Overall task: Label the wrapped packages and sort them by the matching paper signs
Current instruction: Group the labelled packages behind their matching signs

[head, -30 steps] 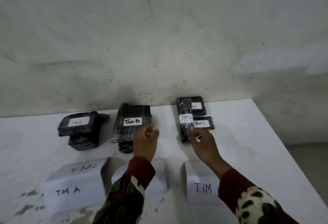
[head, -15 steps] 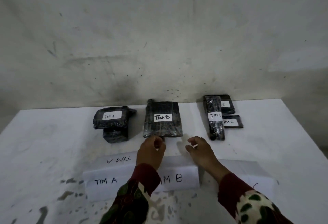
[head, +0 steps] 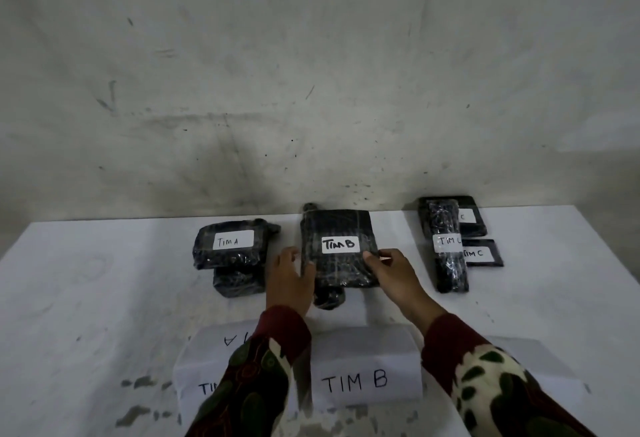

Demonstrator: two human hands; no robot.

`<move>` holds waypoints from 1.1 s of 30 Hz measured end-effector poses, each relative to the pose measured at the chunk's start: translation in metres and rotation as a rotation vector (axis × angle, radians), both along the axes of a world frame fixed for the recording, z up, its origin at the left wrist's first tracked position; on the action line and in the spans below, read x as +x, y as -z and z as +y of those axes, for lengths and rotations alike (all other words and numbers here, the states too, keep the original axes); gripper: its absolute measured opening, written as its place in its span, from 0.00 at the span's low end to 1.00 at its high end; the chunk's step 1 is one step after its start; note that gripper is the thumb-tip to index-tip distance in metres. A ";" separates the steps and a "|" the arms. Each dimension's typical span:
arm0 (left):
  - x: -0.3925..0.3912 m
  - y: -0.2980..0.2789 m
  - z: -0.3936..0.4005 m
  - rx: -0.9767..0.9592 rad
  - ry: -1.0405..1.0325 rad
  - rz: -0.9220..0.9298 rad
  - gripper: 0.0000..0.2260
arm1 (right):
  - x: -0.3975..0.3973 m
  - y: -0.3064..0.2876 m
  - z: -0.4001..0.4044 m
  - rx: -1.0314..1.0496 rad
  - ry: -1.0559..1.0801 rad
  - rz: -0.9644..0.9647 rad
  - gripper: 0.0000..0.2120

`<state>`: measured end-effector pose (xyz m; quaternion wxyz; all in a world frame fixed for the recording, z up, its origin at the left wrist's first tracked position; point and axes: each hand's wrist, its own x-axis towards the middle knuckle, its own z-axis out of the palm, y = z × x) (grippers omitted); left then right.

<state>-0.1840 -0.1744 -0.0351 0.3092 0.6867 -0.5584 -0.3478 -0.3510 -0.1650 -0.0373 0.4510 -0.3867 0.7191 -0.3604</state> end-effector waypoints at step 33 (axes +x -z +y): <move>-0.037 0.019 -0.037 0.362 -0.028 0.222 0.21 | -0.055 -0.008 0.007 -0.055 0.389 -0.160 0.09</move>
